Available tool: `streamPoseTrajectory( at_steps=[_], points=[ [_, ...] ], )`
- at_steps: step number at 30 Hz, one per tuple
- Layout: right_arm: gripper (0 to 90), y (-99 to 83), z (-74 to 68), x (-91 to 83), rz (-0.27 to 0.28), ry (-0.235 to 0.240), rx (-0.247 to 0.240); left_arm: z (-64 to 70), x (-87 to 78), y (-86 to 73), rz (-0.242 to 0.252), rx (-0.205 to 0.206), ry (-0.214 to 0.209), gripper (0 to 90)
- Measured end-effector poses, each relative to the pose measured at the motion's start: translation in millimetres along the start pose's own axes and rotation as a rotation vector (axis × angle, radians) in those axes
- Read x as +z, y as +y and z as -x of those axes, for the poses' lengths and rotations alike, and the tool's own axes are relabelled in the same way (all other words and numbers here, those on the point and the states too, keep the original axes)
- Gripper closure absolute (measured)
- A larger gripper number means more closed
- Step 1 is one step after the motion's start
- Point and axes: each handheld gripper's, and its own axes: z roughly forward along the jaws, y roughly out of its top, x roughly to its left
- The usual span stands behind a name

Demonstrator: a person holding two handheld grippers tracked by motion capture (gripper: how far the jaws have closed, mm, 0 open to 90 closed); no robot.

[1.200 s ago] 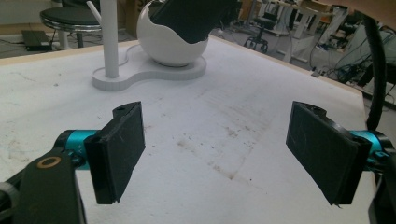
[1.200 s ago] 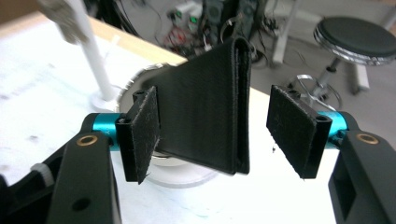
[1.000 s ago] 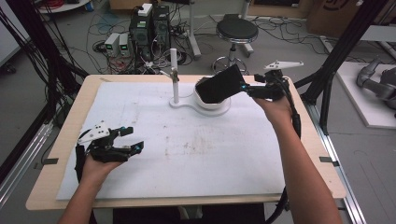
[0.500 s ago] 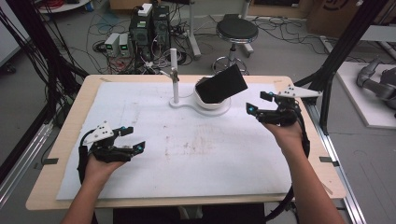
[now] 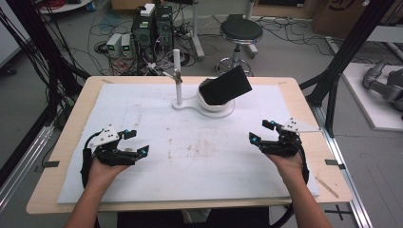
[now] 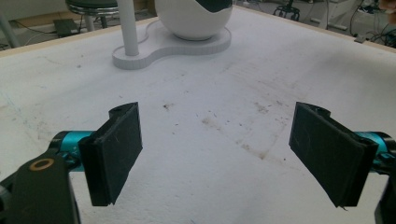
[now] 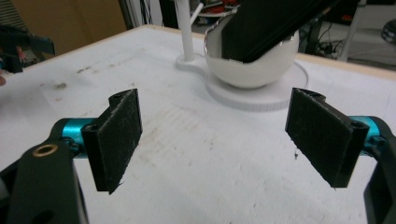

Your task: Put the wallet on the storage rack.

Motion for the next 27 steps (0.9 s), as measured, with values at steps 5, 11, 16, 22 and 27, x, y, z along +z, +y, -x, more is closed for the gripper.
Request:
streamPoseTrajectory(
  at_steps=[5,11,16,22,27],
  points=[
    [18.1,-4.8,-1.3,5.2,-0.033,0.001,-0.005,-0.9,2.0,-0.8,-0.006,0.002,0.0,17.0],
    [18.1,-6.0,0.3,2.8,-0.031,-0.009,0.002,-0.4,1.7,-2.0,-0.007,0.002,-0.01,17.0],
    [18.1,-6.8,2.1,-1.9,-0.018,-0.024,0.015,0.7,0.5,-2.3,-0.007,0.002,-0.017,17.0],
    [18.1,-7.3,5.5,-3.0,-0.013,-0.034,0.02,1.4,2.2,-2.9,-0.01,-0.007,-0.012,17.0],
    [18.1,-9.8,6.7,-4.1,-0.026,-0.039,0.02,4.2,7.5,-2.8,-0.025,0.0,-0.026,17.0]
  ],
)
